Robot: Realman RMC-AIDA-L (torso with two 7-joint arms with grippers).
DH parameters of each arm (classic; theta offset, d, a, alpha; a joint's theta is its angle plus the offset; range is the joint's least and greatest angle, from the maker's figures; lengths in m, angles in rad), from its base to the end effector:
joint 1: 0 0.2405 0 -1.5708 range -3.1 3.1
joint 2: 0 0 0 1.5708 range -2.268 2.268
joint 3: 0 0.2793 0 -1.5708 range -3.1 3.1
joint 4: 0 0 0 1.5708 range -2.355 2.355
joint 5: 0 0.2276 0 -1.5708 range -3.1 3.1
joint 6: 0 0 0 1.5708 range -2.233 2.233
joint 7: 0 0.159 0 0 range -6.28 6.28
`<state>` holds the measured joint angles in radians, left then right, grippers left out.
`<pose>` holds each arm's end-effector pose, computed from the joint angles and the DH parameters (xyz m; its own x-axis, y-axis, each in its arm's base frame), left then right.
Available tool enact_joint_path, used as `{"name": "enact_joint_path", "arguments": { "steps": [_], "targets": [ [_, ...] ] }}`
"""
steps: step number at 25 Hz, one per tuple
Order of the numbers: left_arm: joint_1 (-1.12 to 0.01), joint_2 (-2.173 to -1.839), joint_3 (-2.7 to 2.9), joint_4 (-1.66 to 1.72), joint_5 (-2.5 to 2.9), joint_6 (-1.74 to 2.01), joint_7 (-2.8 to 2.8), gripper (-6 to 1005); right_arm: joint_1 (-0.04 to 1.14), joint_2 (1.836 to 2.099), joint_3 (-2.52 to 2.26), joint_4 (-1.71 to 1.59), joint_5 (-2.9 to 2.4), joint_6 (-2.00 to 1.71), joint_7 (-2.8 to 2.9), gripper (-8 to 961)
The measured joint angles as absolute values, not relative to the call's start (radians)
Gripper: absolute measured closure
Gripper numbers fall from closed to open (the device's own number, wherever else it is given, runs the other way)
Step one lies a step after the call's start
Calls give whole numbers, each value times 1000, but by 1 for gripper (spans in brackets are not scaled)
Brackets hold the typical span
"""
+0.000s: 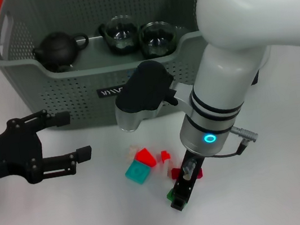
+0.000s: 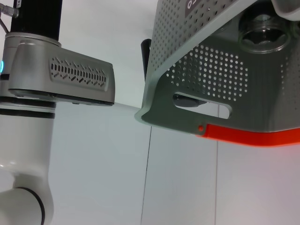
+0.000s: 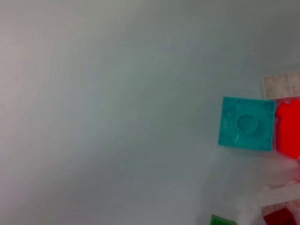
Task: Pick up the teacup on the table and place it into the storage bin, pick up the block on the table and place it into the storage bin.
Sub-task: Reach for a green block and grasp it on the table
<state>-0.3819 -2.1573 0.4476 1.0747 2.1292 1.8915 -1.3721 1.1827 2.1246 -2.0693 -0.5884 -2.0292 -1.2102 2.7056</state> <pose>-0.2997 0.2997 0.0427 0.8425 0.2300 0.4871 0.3824 -0.8922 -0.2402 0.1201 0.3635 -0.1911 0.7131 -0.4789 0.5120 -0.4611 -0.8705 -0.1720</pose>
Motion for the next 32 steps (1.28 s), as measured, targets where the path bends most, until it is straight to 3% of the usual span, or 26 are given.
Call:
{"name": "enact_joint_path", "arguments": {
  "steps": [25,32],
  "targets": [
    [-391,-2152,443,1062,2130,1887,-1371,107,1189,2125,-2071,-587,-2034,-1220,2705,644],
    [-391,-2152,443,1061,2136,1887,-1371,107,1189,2125,-2071,-586,-2034,-1219,2705,638]
  ]
}}
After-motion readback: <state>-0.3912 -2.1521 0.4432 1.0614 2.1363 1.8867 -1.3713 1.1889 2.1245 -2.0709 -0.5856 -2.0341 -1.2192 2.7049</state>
